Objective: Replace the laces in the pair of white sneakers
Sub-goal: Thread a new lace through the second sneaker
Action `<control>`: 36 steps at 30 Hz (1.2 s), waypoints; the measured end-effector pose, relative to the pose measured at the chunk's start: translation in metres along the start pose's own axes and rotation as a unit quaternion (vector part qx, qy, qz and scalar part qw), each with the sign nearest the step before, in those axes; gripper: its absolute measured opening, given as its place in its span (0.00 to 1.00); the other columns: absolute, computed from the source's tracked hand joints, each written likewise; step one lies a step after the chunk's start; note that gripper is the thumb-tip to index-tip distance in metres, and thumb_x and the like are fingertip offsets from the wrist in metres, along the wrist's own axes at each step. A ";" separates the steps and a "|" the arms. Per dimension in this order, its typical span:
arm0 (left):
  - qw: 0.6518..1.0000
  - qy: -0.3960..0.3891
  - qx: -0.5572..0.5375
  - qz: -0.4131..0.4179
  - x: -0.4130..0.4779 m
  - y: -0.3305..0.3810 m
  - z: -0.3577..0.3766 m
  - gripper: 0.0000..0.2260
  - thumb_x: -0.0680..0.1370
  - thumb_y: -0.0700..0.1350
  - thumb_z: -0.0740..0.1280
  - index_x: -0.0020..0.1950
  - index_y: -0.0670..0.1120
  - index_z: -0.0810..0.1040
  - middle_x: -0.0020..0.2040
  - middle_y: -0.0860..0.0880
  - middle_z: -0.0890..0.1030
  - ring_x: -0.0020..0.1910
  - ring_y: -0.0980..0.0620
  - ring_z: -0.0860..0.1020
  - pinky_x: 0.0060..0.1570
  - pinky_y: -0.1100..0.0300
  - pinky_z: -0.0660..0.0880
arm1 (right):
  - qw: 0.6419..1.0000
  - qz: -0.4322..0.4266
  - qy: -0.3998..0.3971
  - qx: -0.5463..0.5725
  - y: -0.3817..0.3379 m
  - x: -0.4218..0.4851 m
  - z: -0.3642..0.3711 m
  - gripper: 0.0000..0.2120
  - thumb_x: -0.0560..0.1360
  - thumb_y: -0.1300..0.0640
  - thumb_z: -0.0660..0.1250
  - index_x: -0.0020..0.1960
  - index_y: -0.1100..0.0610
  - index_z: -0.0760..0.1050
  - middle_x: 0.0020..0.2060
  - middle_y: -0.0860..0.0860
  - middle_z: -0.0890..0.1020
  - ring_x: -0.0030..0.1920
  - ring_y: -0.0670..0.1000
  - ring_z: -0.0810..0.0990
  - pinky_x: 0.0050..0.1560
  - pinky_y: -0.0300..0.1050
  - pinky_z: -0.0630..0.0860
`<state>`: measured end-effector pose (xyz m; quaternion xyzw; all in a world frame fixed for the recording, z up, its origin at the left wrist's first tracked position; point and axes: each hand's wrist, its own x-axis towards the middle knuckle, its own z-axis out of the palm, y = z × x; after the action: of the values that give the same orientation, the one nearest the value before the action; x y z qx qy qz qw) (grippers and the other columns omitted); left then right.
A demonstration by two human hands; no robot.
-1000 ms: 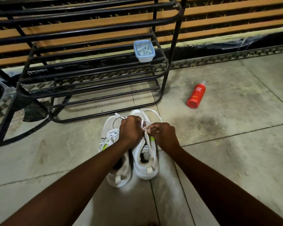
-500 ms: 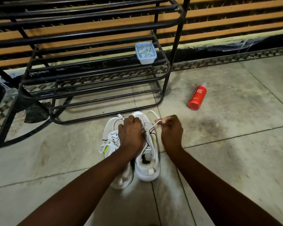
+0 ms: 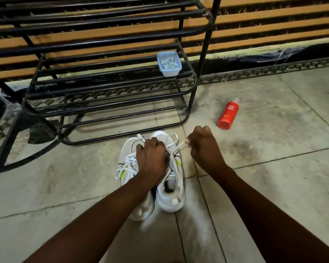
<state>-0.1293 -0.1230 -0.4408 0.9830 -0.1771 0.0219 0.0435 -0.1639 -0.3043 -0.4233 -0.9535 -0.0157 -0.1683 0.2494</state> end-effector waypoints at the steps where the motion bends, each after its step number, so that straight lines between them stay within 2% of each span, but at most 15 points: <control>1: 1.000 -0.003 0.004 0.001 0.001 0.000 0.000 0.14 0.77 0.53 0.66 0.58 0.48 0.78 0.60 0.48 0.76 0.62 0.45 0.73 0.55 0.49 0.65 | 0.993 0.044 0.085 0.063 -0.004 0.002 -0.003 0.06 0.73 0.67 0.64 0.39 0.61 0.77 0.40 0.53 0.77 0.45 0.55 0.73 0.42 0.47 0.68; 3: 1.000 -0.007 0.006 0.001 0.001 0.000 -0.001 0.14 0.77 0.53 0.66 0.59 0.48 0.78 0.60 0.49 0.76 0.62 0.45 0.73 0.55 0.49 0.64 | 0.939 0.161 0.155 0.261 -0.012 0.004 -0.001 0.08 0.75 0.66 0.64 0.38 0.60 0.77 0.41 0.54 0.81 0.46 0.54 0.77 0.47 0.47 0.73; 6: 1.000 -0.007 0.005 0.002 0.000 -0.001 -0.001 0.14 0.77 0.53 0.66 0.59 0.48 0.78 0.60 0.49 0.76 0.62 0.45 0.72 0.55 0.48 0.64 | 0.738 0.306 0.113 0.591 -0.030 0.003 0.004 0.15 0.78 0.70 0.61 0.35 0.60 0.75 0.40 0.59 0.83 0.35 0.54 0.80 0.38 0.47 0.78; 7: 1.000 -0.006 0.006 0.002 0.000 -0.001 -0.001 0.14 0.77 0.54 0.66 0.59 0.49 0.79 0.60 0.49 0.76 0.62 0.45 0.72 0.55 0.48 0.64 | 0.757 0.303 0.087 0.572 -0.027 -0.002 0.006 0.16 0.78 0.71 0.59 0.35 0.59 0.73 0.39 0.60 0.83 0.31 0.53 0.77 0.35 0.44 0.74; 9: 1.000 -0.003 0.009 0.005 0.000 0.000 -0.001 0.15 0.77 0.55 0.65 0.59 0.49 0.79 0.60 0.48 0.76 0.62 0.45 0.73 0.56 0.49 0.65 | 0.937 0.168 -0.008 0.307 -0.011 -0.010 0.006 0.13 0.79 0.68 0.60 0.38 0.57 0.71 0.38 0.59 0.82 0.32 0.54 0.77 0.35 0.42 0.70; 10: 1.000 -0.002 0.009 0.007 0.000 0.000 0.000 0.15 0.78 0.55 0.64 0.60 0.48 0.79 0.60 0.48 0.76 0.62 0.45 0.73 0.56 0.49 0.65 | 0.984 0.073 -0.096 0.134 -0.004 -0.015 0.004 0.08 0.80 0.65 0.61 0.42 0.58 0.71 0.39 0.59 0.81 0.36 0.58 0.79 0.37 0.45 0.70; 12: 1.000 -0.004 0.007 0.009 0.000 0.000 0.000 0.16 0.78 0.55 0.63 0.60 0.48 0.79 0.61 0.48 0.76 0.63 0.45 0.72 0.56 0.49 0.64 | 0.966 -0.018 -0.248 -0.067 0.008 -0.021 0.002 0.06 0.79 0.60 0.62 0.56 0.59 0.72 0.44 0.60 0.78 0.45 0.62 0.79 0.43 0.50 0.74; 14: 1.000 -0.003 0.009 0.010 0.001 0.000 0.000 0.16 0.78 0.55 0.63 0.60 0.48 0.79 0.60 0.48 0.76 0.62 0.45 0.73 0.56 0.49 0.64 | 0.960 -0.015 -0.254 -0.116 0.011 -0.019 -0.001 0.09 0.79 0.58 0.63 0.58 0.58 0.74 0.48 0.57 0.79 0.49 0.60 0.79 0.46 0.51 0.76; 20: 1.000 -0.010 0.015 0.011 0.000 0.000 0.000 0.15 0.76 0.53 0.67 0.59 0.49 0.79 0.60 0.48 0.76 0.61 0.45 0.73 0.55 0.48 0.65 | 0.984 0.054 0.099 0.139 -0.017 -0.002 -0.024 0.11 0.78 0.58 0.66 0.36 0.56 0.78 0.33 0.48 0.81 0.41 0.55 0.75 0.43 0.52 0.71; 22: 1.000 -0.009 0.014 0.011 0.000 0.000 0.000 0.15 0.76 0.53 0.67 0.60 0.49 0.79 0.60 0.48 0.76 0.62 0.45 0.73 0.55 0.48 0.65 | 0.932 0.142 0.155 0.295 -0.025 0.002 -0.022 0.14 0.79 0.57 0.65 0.35 0.54 0.76 0.34 0.48 0.81 0.44 0.55 0.80 0.44 0.48 0.74; 25: 1.000 -0.007 0.018 0.009 0.000 0.000 -0.001 0.15 0.76 0.53 0.67 0.60 0.50 0.79 0.60 0.49 0.76 0.62 0.45 0.73 0.55 0.49 0.65 | 0.777 0.284 0.120 0.549 -0.027 0.006 -0.019 0.17 0.81 0.64 0.61 0.34 0.57 0.72 0.29 0.52 0.75 0.34 0.53 0.79 0.37 0.47 0.75; 29: 1.000 -0.010 0.022 0.012 0.000 0.000 0.000 0.17 0.76 0.55 0.66 0.61 0.49 0.79 0.61 0.48 0.76 0.63 0.45 0.73 0.56 0.49 0.65 | 0.987 0.056 -0.083 0.124 -0.004 -0.017 -0.011 0.08 0.81 0.62 0.63 0.43 0.60 0.72 0.38 0.56 0.74 0.36 0.57 0.74 0.39 0.53 0.73; 32: 1.000 -0.008 0.021 0.014 0.000 0.000 -0.001 0.17 0.76 0.55 0.66 0.61 0.49 0.79 0.61 0.48 0.76 0.63 0.45 0.73 0.57 0.49 0.65 | 0.963 -0.039 -0.261 -0.047 -0.007 -0.028 -0.013 0.14 0.82 0.47 0.59 0.57 0.57 0.74 0.46 0.57 0.79 0.46 0.59 0.78 0.45 0.52 0.76; 34: 1.000 -0.011 0.025 0.015 0.000 0.000 -0.001 0.16 0.77 0.55 0.66 0.61 0.49 0.79 0.61 0.48 0.76 0.63 0.45 0.73 0.57 0.48 0.65 | 0.968 -0.032 -0.241 -0.063 -0.017 -0.021 -0.016 0.20 0.82 0.45 0.52 0.52 0.57 0.77 0.46 0.56 0.81 0.48 0.59 0.79 0.46 0.50 0.75; 36: 0.999 -0.017 0.033 0.016 -0.001 0.001 -0.002 0.16 0.76 0.54 0.67 0.60 0.49 0.78 0.61 0.48 0.76 0.62 0.45 0.73 0.56 0.48 0.65 | 0.988 -0.033 -0.141 -0.049 -0.023 -0.009 -0.022 0.13 0.81 0.54 0.61 0.43 0.59 0.78 0.40 0.56 0.80 0.44 0.58 0.78 0.44 0.50 0.74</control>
<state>-0.1301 -0.1234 -0.4392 0.9812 -0.1926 0.0114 0.0080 -0.1821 -0.2947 -0.3975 -0.9776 -0.0739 -0.0412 0.1925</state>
